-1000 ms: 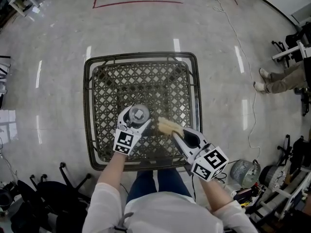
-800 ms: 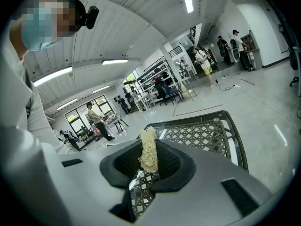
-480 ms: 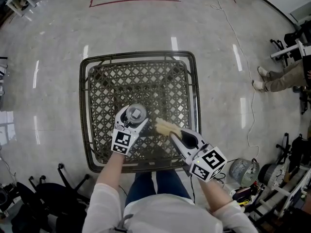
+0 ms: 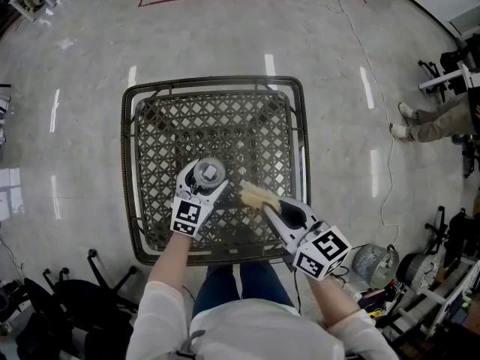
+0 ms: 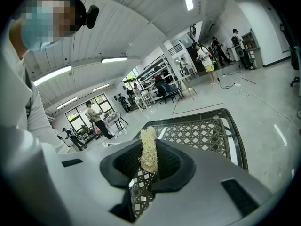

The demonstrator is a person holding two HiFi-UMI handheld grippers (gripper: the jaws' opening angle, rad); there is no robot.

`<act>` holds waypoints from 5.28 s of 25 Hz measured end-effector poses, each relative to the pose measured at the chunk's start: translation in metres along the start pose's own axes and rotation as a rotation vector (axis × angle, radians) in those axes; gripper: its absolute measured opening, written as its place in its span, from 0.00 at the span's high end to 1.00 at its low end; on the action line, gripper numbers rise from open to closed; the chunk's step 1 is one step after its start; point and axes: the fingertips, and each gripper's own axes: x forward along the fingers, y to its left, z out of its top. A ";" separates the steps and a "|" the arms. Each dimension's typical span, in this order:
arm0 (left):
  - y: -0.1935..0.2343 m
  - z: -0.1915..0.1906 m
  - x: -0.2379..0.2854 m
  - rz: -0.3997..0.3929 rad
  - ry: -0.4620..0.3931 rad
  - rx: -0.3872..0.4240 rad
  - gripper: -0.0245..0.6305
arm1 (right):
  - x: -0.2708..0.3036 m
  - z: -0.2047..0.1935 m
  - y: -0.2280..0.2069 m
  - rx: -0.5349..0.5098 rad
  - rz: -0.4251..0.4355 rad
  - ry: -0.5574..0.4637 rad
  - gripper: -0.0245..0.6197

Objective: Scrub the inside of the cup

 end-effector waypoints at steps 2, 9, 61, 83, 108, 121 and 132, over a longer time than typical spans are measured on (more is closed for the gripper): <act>0.000 -0.001 0.000 -0.001 -0.001 0.005 0.38 | 0.001 0.000 -0.001 -0.004 0.001 0.001 0.83; -0.003 -0.002 -0.003 -0.018 -0.004 0.022 0.38 | 0.001 0.001 0.005 -0.013 0.007 0.006 0.83; -0.013 0.092 -0.072 -0.074 -0.100 0.166 0.38 | -0.002 0.039 0.034 -0.057 -0.007 -0.090 0.83; -0.048 0.190 -0.180 0.005 -0.229 0.158 0.38 | -0.034 0.080 0.055 -0.103 -0.032 -0.208 0.83; -0.065 0.207 -0.244 0.115 -0.285 0.120 0.87 | -0.055 0.068 0.078 -0.177 -0.044 -0.223 0.83; -0.067 0.203 -0.253 0.137 -0.257 0.135 0.91 | -0.053 0.056 0.086 -0.223 -0.038 -0.177 0.83; -0.066 0.200 -0.252 0.138 -0.252 0.125 0.92 | -0.043 0.051 0.096 -0.299 -0.047 -0.155 0.83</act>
